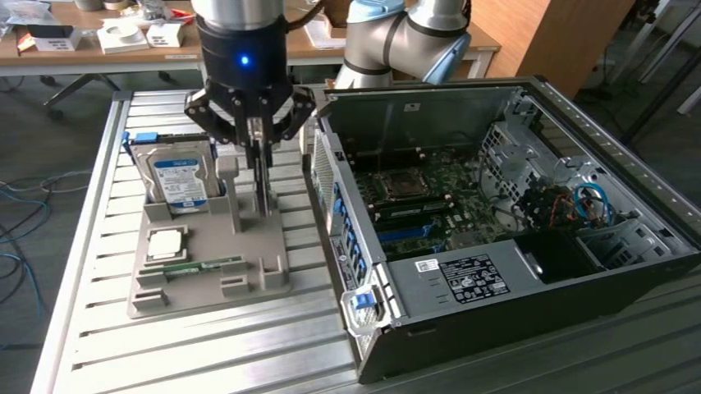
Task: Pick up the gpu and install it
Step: 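Pick up the gpu and move the gpu toward the slot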
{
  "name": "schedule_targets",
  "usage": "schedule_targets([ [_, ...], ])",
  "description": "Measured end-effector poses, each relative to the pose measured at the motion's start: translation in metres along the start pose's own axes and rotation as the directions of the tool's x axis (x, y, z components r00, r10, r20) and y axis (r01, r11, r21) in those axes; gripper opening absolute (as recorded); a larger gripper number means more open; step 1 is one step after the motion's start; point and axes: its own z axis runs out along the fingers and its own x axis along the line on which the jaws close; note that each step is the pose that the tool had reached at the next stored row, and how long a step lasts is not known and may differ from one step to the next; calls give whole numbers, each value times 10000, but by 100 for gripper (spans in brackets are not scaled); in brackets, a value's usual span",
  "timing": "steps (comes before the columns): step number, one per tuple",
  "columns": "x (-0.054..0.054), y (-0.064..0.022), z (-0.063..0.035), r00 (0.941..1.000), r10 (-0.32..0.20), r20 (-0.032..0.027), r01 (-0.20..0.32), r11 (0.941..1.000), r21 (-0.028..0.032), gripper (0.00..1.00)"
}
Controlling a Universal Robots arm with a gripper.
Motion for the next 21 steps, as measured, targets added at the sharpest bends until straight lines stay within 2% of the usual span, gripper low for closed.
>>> schedule_targets([
  [6,-5,12,-221,10000,1,-2,-1,10000,-33,26],
  [13,-11,26,-496,10000,1,-3,-1,10000,-45,26],
  [21,-15,35,-674,10000,1,3,-1,10000,-56,26],
])
